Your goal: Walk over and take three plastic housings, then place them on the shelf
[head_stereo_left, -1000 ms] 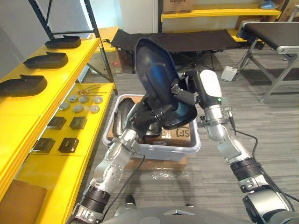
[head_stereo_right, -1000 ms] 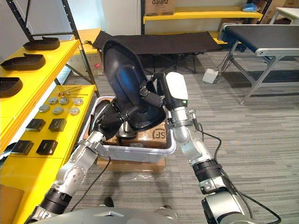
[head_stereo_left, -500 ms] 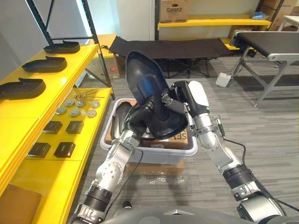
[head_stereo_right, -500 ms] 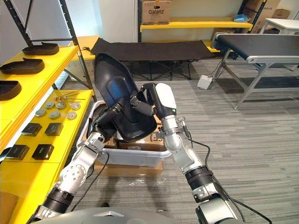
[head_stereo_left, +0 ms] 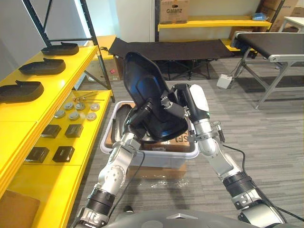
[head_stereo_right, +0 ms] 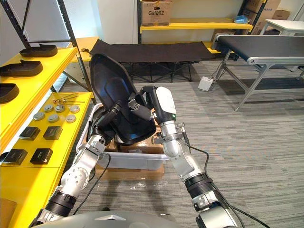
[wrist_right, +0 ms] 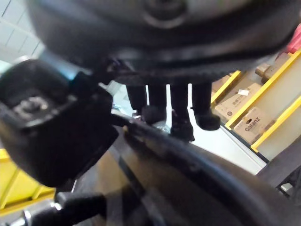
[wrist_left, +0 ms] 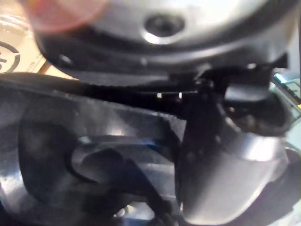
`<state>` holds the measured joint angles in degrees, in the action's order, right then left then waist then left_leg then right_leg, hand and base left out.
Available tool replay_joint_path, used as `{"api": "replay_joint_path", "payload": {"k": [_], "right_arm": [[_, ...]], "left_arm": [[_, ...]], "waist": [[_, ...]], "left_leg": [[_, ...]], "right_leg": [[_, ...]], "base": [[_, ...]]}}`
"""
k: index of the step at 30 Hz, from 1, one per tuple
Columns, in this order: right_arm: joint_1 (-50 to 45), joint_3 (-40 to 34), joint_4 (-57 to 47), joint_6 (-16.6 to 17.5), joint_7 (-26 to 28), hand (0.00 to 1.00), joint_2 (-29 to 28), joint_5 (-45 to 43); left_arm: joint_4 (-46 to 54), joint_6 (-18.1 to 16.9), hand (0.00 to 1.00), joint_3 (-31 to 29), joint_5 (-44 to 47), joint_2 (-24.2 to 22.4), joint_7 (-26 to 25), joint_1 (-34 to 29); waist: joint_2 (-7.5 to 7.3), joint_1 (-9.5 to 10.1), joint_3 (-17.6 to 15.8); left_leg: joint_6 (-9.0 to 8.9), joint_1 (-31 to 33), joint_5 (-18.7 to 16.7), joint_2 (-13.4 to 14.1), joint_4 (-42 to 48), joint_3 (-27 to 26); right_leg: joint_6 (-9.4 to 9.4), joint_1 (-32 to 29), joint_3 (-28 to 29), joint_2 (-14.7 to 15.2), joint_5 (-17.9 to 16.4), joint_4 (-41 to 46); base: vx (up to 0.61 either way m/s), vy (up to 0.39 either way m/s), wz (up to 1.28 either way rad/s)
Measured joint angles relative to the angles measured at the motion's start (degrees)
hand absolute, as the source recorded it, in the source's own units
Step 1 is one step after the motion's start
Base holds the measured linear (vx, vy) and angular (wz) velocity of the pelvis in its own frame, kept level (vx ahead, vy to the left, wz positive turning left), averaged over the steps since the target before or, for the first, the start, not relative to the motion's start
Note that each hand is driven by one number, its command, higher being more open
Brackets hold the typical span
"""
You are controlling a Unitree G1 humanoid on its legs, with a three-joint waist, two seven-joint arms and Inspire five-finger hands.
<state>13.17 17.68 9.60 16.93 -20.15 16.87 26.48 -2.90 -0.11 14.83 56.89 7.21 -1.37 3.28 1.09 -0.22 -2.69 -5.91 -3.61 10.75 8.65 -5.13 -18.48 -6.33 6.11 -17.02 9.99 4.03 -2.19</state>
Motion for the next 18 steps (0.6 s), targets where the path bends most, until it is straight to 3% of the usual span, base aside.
{"api": "replay_joint_path", "payload": {"k": [4,8,13,18], "right_arm": [[-2.44,-0.17,-1.57,-2.13,2.62,1.00,-1.02,-7.98],[-8.58,-2.04,-6.83,-4.04,6.17,1.00,-1.75,-21.56],[-12.97,-8.82,-9.84,-3.91,14.86,1.00,-2.23,-38.59],[-15.22,-14.32,-10.64,-2.95,20.88,1.00,-2.26,-45.76]], "left_arm": [[0.15,-1.24,0.00,0.01,-6.34,-0.06,-0.04,-0.01],[4.97,-2.46,0.00,-0.05,-19.85,-0.29,-2.19,-2.30],[8.28,-8.55,0.00,-5.07,-38.12,-0.79,-8.41,-5.17],[9.74,-14.61,0.00,-12.58,-51.68,-0.55,-15.09,-8.88]], "waist": [[-0.09,0.07,0.05],[-0.10,0.17,0.05],[-0.09,-0.28,0.05],[-0.14,-0.14,0.02]], "left_leg": [[-0.04,0.02,-0.04,-0.01,0.00,0.04],[-0.22,0.11,-0.26,-0.02,-0.01,0.09],[-0.37,0.11,-0.38,0.11,-0.01,-0.09],[-0.30,0.14,-0.64,0.12,-0.01,-0.35]], "right_leg": [[0.04,0.02,-0.02,0.03,-0.03,0.01],[0.11,0.00,-0.06,0.03,-0.12,-0.03],[0.12,-0.08,0.11,-0.13,-0.13,-0.06],[0.15,-0.28,0.39,-0.12,-0.18,-0.21]], "base": [[0.00,0.000,0.00],[0.00,0.000,0.00],[0.00,0.000,-0.01],[0.00,0.000,-0.02]]}}
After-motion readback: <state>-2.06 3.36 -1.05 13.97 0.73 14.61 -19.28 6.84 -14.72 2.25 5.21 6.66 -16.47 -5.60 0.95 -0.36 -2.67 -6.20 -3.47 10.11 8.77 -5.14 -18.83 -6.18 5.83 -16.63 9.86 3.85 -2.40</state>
